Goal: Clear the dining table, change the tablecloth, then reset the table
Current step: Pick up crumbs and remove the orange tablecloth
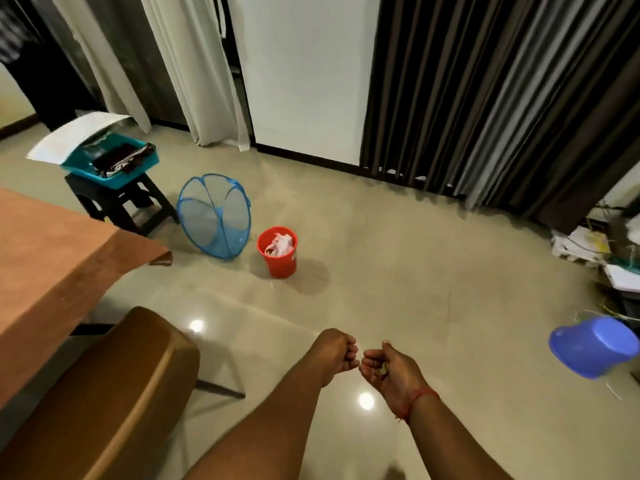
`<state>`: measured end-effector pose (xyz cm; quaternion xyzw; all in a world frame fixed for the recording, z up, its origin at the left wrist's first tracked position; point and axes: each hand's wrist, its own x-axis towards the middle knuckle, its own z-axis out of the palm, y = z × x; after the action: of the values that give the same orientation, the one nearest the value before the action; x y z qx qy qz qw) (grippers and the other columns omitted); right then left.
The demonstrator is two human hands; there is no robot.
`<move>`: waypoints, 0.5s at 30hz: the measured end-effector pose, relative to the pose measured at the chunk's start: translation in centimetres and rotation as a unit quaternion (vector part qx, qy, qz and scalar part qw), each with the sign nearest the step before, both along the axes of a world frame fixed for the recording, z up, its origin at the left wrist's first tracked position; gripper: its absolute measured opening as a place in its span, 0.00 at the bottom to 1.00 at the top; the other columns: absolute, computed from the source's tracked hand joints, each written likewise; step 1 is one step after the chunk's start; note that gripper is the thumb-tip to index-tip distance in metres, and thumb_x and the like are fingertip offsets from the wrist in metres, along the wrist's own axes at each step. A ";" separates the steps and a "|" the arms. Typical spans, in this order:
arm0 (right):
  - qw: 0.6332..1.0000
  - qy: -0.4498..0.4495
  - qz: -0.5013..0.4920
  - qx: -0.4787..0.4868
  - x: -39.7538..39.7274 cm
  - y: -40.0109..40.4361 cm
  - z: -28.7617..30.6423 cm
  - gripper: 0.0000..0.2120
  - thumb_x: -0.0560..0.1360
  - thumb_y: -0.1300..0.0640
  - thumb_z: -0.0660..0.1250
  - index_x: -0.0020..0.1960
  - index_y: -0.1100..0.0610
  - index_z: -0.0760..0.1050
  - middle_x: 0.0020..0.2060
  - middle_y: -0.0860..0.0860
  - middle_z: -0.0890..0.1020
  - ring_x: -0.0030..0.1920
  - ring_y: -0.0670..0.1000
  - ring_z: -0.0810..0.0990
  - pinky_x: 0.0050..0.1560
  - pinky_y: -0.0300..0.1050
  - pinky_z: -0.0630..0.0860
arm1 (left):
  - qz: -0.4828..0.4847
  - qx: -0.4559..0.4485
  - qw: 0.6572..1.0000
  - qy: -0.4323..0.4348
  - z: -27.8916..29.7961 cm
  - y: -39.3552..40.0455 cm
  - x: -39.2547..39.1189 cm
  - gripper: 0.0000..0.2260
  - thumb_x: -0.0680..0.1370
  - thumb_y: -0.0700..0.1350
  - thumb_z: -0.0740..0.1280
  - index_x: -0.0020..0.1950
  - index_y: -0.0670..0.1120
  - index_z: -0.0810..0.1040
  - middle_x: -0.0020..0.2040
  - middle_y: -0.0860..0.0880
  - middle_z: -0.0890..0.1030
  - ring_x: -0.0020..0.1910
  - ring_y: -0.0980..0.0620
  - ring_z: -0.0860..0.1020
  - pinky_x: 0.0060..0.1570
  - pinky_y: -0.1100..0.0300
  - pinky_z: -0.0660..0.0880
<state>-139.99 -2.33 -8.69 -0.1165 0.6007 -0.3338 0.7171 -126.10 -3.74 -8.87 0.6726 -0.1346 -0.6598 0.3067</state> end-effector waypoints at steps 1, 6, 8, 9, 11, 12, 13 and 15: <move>1.000 -0.007 0.013 0.003 1.1 -3.0 -0.5 0.22 0.84 0.51 0.57 0.50 0.71 0.76 0.39 0.61 0.77 0.40 0.57 0.79 0.46 0.48 0.80 | -0.003 -0.002 1.000 0.001 0.0 -2.6 0.8 0.08 0.79 0.36 0.58 0.46 0.39 0.76 0.34 0.45 0.76 0.29 0.51 0.73 0.34 0.58 0.78; 0.994 -0.006 0.107 0.000 7.7 -20.2 -3.3 0.22 0.84 0.51 0.56 0.50 0.69 0.76 0.37 0.61 0.81 0.38 0.56 0.81 0.43 0.47 0.81 | 0.031 -0.006 0.998 -0.046 -1.9 -17.2 6.2 0.09 0.80 0.35 0.57 0.44 0.40 0.76 0.34 0.45 0.76 0.30 0.51 0.75 0.34 0.61 0.78; 0.989 0.000 0.148 0.019 10.2 -25.5 -4.1 0.21 0.84 0.52 0.57 0.47 0.68 0.76 0.35 0.60 0.80 0.36 0.55 0.79 0.40 0.45 0.81 | 0.060 0.017 0.997 -0.051 -2.5 -21.4 8.4 0.09 0.80 0.35 0.57 0.44 0.39 0.75 0.33 0.45 0.75 0.28 0.52 0.74 0.31 0.62 0.77; 0.986 -0.003 0.167 0.027 11.3 -27.6 -4.0 0.20 0.84 0.52 0.57 0.45 0.67 0.76 0.34 0.59 0.79 0.35 0.55 0.78 0.39 0.45 0.81 | 0.069 0.027 0.996 -0.048 -2.5 -22.9 9.4 0.09 0.80 0.35 0.56 0.44 0.39 0.75 0.33 0.45 0.74 0.28 0.52 0.73 0.30 0.62 0.77; 0.978 -0.004 0.204 0.037 13.7 -32.8 -4.1 0.19 0.84 0.55 0.57 0.43 0.67 0.75 0.33 0.58 0.78 0.34 0.54 0.77 0.39 0.45 0.79 | 0.103 0.034 0.993 -0.037 -2.4 -27.0 11.8 0.10 0.80 0.34 0.56 0.41 0.40 0.73 0.33 0.45 0.73 0.29 0.51 0.71 0.29 0.62 0.76; 0.975 0.002 0.218 0.036 15.0 -35.4 -4.2 0.19 0.84 0.57 0.57 0.42 0.67 0.75 0.33 0.58 0.77 0.34 0.54 0.76 0.39 0.45 0.79 | 0.124 0.028 0.991 -0.034 -2.3 -29.1 13.1 0.10 0.80 0.34 0.57 0.41 0.40 0.73 0.33 0.45 0.72 0.29 0.51 0.70 0.30 0.62 0.76; 0.973 0.006 0.228 0.030 16.1 -37.6 -4.1 0.18 0.84 0.58 0.57 0.41 0.67 0.75 0.33 0.58 0.76 0.34 0.54 0.76 0.39 0.44 0.79 | 0.130 0.027 0.991 -0.034 -2.0 -30.8 14.2 0.10 0.80 0.34 0.57 0.41 0.40 0.73 0.33 0.45 0.72 0.30 0.51 0.70 0.31 0.61 0.76; 0.962 0.025 0.271 0.021 19.4 -42.7 -4.6 0.16 0.83 0.62 0.56 0.40 0.66 0.74 0.33 0.58 0.75 0.34 0.54 0.75 0.37 0.43 0.79 | 0.154 0.032 0.987 -0.033 -2.5 -35.0 17.6 0.10 0.80 0.34 0.57 0.41 0.40 0.73 0.33 0.45 0.72 0.30 0.51 0.70 0.33 0.60 0.76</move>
<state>-120.56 -45.08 -13.32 -0.2684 0.5710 -0.1115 0.7678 -108.53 -38.70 -11.40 0.7165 -0.0181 -0.5857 0.3785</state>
